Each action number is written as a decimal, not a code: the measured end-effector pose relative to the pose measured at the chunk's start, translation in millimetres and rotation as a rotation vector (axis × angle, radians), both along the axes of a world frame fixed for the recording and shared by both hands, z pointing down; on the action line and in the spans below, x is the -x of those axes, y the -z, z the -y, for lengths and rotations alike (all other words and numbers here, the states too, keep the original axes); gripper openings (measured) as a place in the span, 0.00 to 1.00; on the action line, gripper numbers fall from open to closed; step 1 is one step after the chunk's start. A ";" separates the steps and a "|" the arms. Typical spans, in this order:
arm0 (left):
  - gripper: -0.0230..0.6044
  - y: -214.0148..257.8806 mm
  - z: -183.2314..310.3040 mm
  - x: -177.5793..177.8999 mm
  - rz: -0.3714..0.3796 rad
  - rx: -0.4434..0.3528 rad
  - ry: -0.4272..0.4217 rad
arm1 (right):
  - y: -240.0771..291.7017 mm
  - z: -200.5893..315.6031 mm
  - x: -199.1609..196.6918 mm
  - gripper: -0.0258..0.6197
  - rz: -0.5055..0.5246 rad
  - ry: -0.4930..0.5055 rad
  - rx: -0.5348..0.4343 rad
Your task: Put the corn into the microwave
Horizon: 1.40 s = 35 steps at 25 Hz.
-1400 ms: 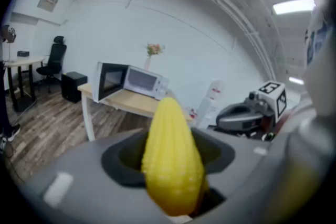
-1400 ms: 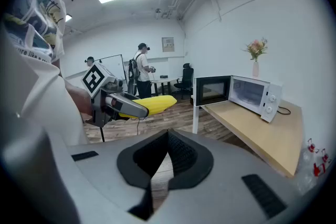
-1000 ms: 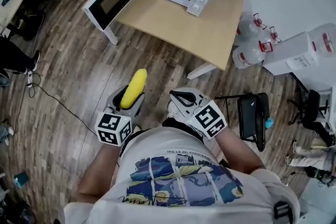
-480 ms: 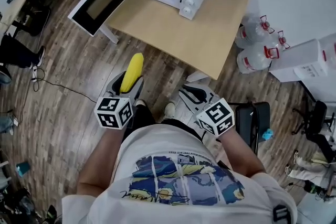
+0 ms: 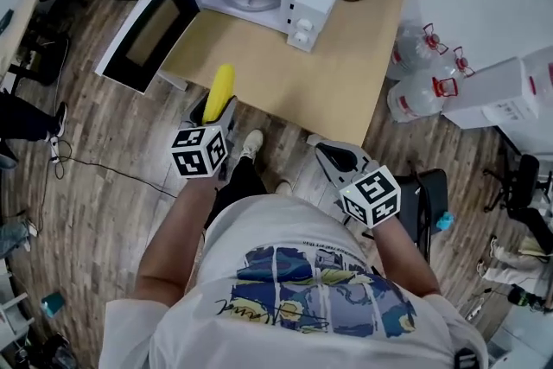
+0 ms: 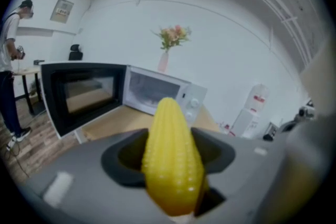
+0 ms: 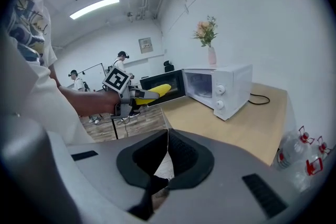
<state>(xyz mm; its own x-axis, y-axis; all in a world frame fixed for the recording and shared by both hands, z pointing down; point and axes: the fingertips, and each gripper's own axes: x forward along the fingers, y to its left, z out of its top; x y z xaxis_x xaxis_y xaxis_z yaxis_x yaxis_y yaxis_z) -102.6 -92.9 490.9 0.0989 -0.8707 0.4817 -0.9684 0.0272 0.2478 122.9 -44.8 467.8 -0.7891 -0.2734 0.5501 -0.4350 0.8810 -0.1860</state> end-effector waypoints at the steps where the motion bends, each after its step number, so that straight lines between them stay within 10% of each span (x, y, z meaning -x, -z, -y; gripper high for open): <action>1: 0.45 -2.5 15.4 6.4 0.000 0.000 -0.005 | -0.3 10.1 0.0 0.06 -0.011 -0.024 0.004; 35: 0.45 -99.5 368.2 125.4 0.215 0.050 -0.199 | 5.3 139.8 42.4 0.06 -0.095 -0.529 0.034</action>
